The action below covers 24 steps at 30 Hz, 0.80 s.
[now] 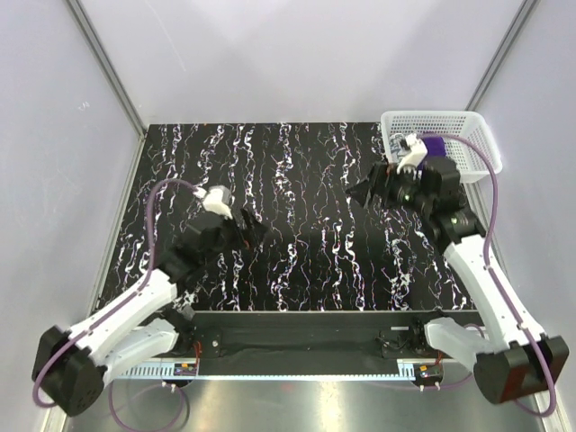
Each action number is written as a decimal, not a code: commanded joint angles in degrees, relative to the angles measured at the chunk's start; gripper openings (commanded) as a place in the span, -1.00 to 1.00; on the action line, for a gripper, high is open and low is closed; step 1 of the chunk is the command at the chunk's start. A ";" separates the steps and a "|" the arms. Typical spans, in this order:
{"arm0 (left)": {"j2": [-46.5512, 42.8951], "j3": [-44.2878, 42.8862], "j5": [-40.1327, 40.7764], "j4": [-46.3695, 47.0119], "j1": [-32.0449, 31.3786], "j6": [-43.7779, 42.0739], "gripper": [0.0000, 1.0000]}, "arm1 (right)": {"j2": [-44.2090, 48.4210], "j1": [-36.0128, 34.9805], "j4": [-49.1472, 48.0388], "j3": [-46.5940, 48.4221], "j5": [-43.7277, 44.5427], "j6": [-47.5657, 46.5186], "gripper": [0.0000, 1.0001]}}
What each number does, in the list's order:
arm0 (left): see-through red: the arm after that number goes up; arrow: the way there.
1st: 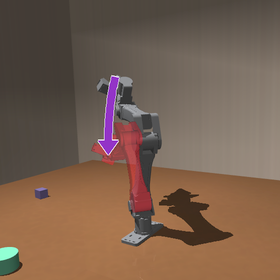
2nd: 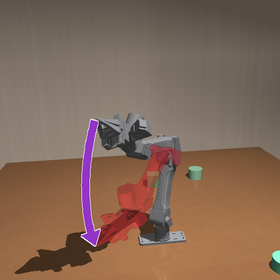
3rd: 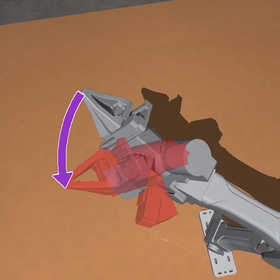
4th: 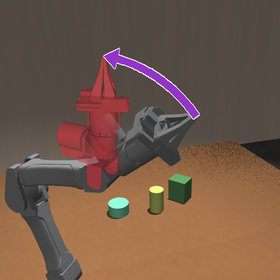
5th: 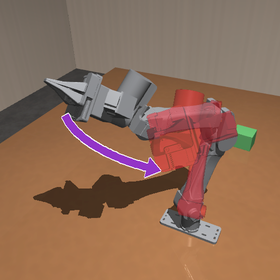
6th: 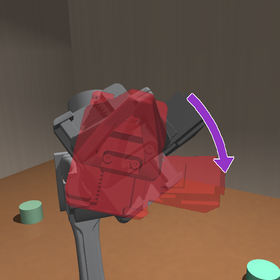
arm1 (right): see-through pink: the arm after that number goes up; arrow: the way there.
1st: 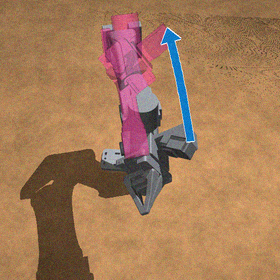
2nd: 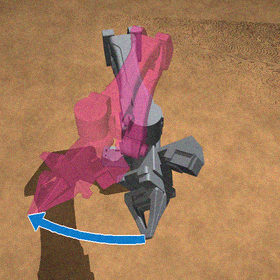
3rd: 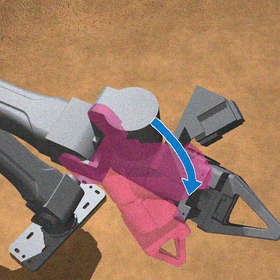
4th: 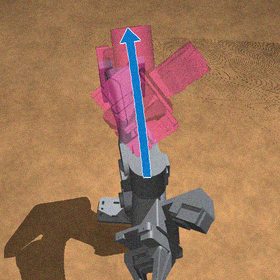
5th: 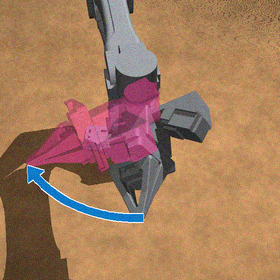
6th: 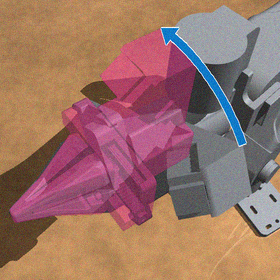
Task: Roll the towels
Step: Place the rolled towel into the container
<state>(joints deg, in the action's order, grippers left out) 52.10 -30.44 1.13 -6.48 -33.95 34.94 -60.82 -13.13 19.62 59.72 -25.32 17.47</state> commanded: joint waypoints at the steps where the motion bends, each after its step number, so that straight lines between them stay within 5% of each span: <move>1: -4.63 -3.93 23.95 -2.15 -0.23 -6.96 0.98 | 4.73 -0.23 -6.69 -7.57 3.52 -0.24 0.99; 5: -8.67 4.14 38.84 16.43 -0.15 -17.60 0.98 | 7.64 -0.23 -5.21 -12.69 15.45 -0.51 0.99; 13: -2.10 22.78 39.59 56.89 2.56 -46.33 0.98 | 7.56 0.11 -10.72 -21.65 39.00 -5.70 0.99; 15: 4.31 23.84 38.00 64.91 8.25 -45.58 0.98 | 4.07 2.91 -15.91 -22.98 39.82 -6.75 1.00; 20: 13.55 20.52 28.94 62.94 18.30 -40.30 0.98 | -5.96 10.39 -30.74 -26.68 35.26 -7.36 0.99; 24: 21.36 20.06 16.65 70.18 29.00 -38.11 0.90 | -13.78 17.68 -44.64 -30.27 31.23 -5.80 1.00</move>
<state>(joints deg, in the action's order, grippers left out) 69.32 -8.23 27.79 50.96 -10.31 -5.37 -70.98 0.43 -8.01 31.29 7.55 11.14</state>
